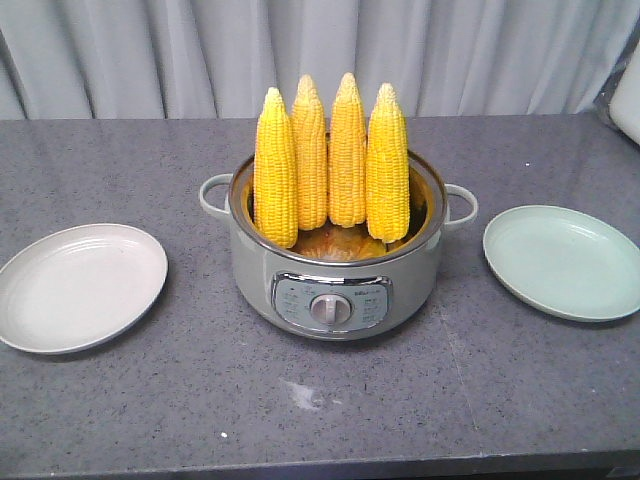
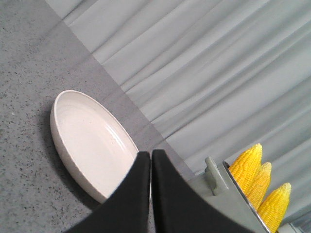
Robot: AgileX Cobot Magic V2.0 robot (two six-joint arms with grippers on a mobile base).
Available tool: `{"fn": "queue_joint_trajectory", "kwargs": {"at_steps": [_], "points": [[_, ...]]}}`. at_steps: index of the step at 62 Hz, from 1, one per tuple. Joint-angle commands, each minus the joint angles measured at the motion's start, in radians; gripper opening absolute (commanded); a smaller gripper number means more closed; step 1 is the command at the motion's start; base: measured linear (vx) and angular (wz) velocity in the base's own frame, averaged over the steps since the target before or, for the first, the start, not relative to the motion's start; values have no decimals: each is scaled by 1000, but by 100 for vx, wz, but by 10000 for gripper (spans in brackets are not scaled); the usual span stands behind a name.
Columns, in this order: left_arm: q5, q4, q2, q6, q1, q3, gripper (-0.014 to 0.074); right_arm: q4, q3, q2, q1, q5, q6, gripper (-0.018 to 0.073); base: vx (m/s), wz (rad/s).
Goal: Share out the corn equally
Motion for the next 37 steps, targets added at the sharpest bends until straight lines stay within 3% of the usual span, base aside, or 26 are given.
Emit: {"fn": "queue_joint_trajectory", "kwargs": {"at_steps": [1,12,17,22,27,37], "points": [[-70,-19,-17,-47,-1,-5,-6,-3,7,-4,-4,-82,-2,-1,0,0],[-90,-280,-17,-271,-1,-5,-6,118,7,-4,-4,-125,132,-1,0,0],[-97,-378,-17,-311,-1,-7,-6,117,6,-4,-4,-182,121,-1,0,0],[-116,-421,-17,-315,-2,-16,-6,73,-5,-4,0,-256,119,-1,0,0],[-119,-393,-17,-298,-2,-58,-6,-18,-47,-4,0,-279,123,-1,0,0],[-98,-166,-17,-110,-2,-227,-6,-343,-214,-4,0,-174,123,-1,0,0]]}}
